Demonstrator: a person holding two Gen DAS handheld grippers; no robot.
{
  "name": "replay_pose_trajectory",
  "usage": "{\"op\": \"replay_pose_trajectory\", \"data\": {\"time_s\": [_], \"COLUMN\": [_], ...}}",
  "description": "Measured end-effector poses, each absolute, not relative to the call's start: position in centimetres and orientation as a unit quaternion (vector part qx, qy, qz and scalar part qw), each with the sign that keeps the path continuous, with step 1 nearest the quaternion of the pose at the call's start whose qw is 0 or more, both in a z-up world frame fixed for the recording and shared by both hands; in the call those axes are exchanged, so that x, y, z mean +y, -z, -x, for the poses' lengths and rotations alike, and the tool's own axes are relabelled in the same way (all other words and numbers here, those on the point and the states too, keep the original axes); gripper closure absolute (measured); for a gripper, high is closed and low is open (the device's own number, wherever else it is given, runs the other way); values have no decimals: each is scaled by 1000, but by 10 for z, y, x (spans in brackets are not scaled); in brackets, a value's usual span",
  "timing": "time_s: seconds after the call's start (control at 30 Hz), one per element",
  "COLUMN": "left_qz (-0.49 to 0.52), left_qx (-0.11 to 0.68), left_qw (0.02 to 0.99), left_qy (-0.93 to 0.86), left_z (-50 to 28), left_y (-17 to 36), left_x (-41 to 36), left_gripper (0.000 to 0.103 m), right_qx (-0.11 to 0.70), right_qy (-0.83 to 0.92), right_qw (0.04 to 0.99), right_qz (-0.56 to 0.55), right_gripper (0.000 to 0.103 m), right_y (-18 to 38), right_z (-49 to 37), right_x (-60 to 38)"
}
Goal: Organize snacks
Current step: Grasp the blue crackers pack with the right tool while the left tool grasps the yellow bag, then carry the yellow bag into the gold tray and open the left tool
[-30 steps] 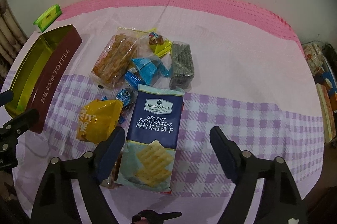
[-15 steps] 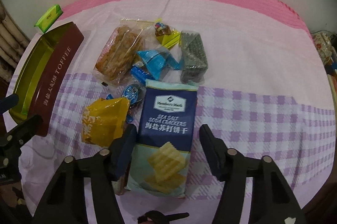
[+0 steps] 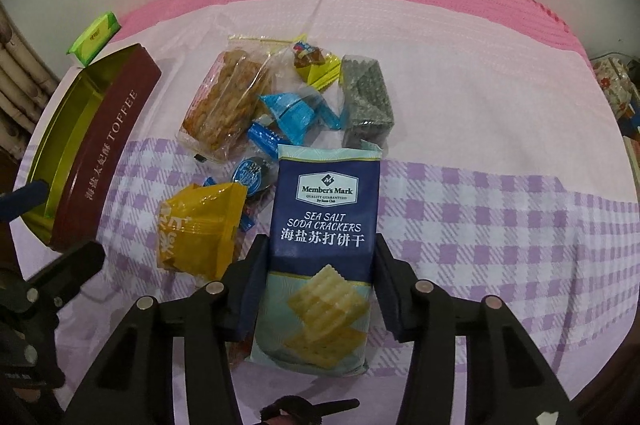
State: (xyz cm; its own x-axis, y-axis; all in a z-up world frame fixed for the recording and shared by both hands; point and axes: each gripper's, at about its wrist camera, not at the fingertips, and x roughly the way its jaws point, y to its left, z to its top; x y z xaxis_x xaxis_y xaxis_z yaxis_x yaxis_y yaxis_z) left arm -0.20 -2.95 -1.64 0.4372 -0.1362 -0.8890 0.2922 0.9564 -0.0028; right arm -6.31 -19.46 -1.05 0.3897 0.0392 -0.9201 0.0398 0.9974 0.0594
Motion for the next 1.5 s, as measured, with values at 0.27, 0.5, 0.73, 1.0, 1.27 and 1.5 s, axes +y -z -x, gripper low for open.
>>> {"op": "replay_pose_trajectory", "data": {"time_s": [0.27, 0.5, 0.73, 1.0, 1.27, 1.5], "left_qz": [-76, -69, -59, -42, -36, -45], "left_qx": [528, 547, 570, 585, 597, 589], "left_qw": [831, 816, 798, 784, 773, 780], "left_qy": [155, 170, 189, 204, 210, 209], "left_z": [-2, -12, -23, -37, -41, -35], "left_y": [23, 29, 39, 50, 59, 57], "left_x": [-41, -53, -68, -78, -81, -82], "left_gripper": [1, 12, 21, 40, 63, 68], "right_qx": [542, 550, 555, 560, 559, 560], "right_qy": [29, 71, 83, 85, 82, 83], "right_qw": [839, 832, 827, 822, 823, 822], "right_qz": [-14, -18, -41, -59, -61, -61], "right_gripper": [57, 57, 57, 57, 57, 57], "right_y": [-2, 7, 12, 15, 17, 17], "right_z": [63, 71, 70, 69, 69, 68], "right_x": [-222, -264, -282, -289, -291, -292]}}
